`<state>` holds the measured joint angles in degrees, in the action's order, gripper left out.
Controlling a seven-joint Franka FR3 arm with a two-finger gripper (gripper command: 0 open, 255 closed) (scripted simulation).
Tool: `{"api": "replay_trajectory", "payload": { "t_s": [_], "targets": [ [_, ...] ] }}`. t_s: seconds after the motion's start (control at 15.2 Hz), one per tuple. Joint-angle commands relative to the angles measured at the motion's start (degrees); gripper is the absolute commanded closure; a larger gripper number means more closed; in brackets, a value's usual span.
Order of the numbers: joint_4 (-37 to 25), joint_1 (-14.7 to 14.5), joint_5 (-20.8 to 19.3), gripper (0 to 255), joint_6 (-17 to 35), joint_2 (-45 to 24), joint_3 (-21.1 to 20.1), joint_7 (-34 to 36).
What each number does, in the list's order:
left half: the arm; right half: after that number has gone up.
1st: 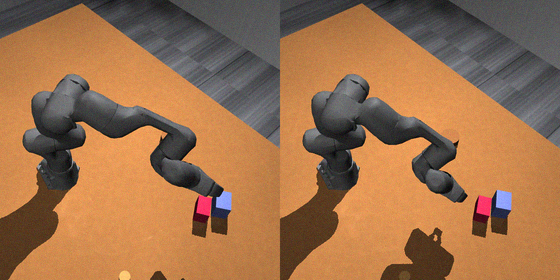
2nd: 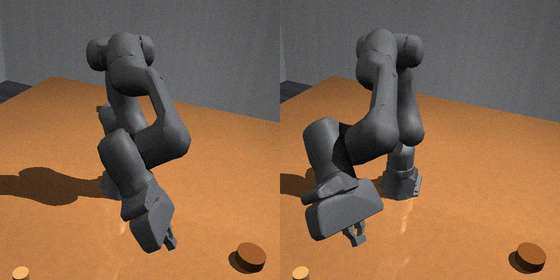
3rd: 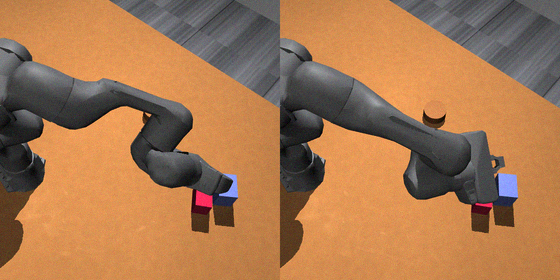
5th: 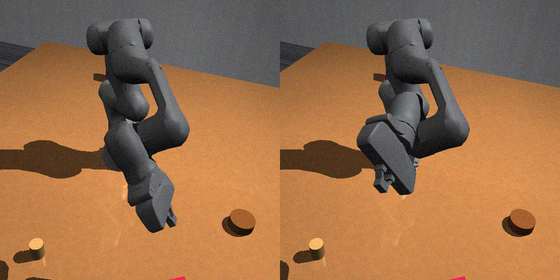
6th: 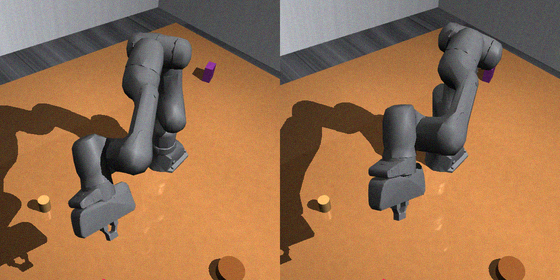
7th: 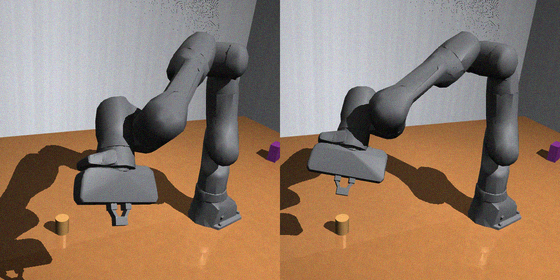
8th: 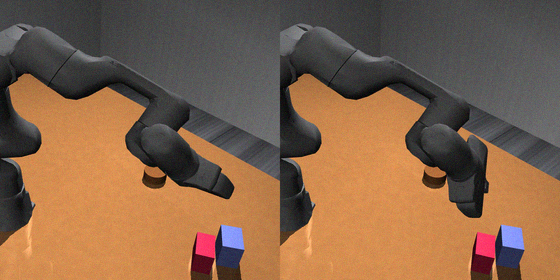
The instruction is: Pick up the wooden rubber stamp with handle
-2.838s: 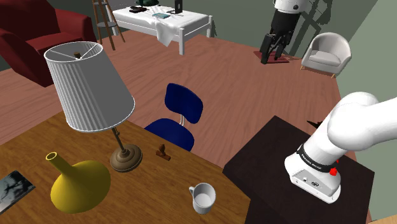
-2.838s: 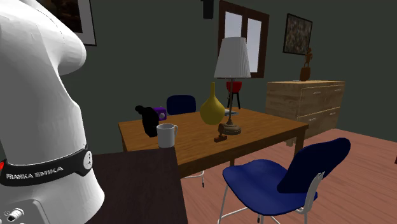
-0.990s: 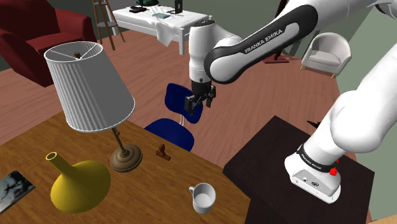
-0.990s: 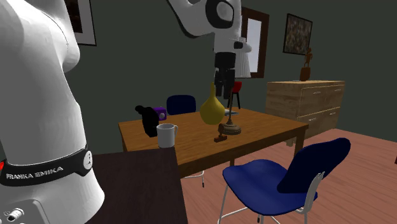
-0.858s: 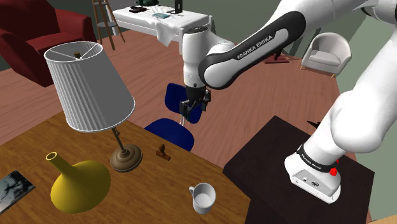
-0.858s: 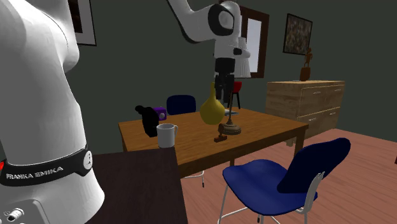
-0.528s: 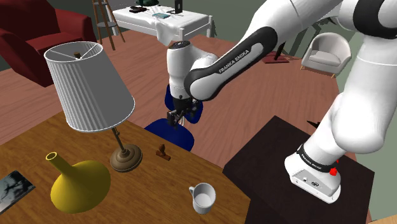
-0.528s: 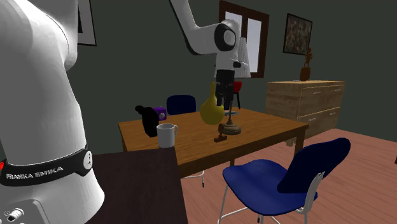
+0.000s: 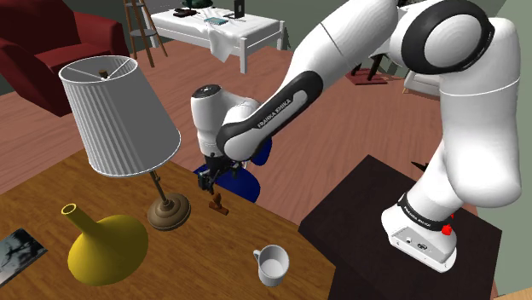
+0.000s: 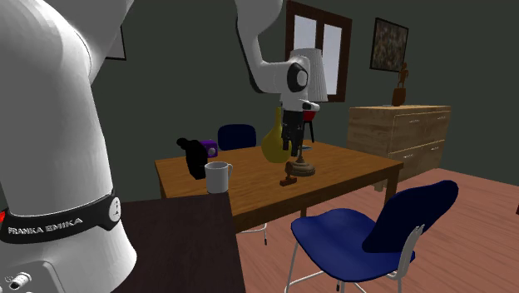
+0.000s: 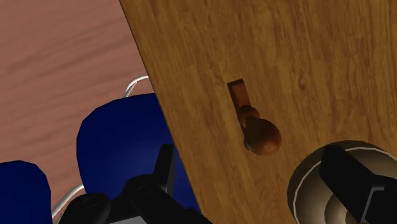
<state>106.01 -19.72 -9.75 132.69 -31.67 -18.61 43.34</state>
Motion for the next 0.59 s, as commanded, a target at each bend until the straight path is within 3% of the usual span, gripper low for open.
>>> {"api": "replay_trajectory", "payload": {
  "t_s": [0.0, 0.53],
  "targets": [
    [-4.8, -1.6, -0.9, 0, -0.5, -4.5, 0.5, 0.8],
    [-7.3, -3.1, -2.3, 0, 2.6, -10.2, 1.7, 1.6]
  ]
}}
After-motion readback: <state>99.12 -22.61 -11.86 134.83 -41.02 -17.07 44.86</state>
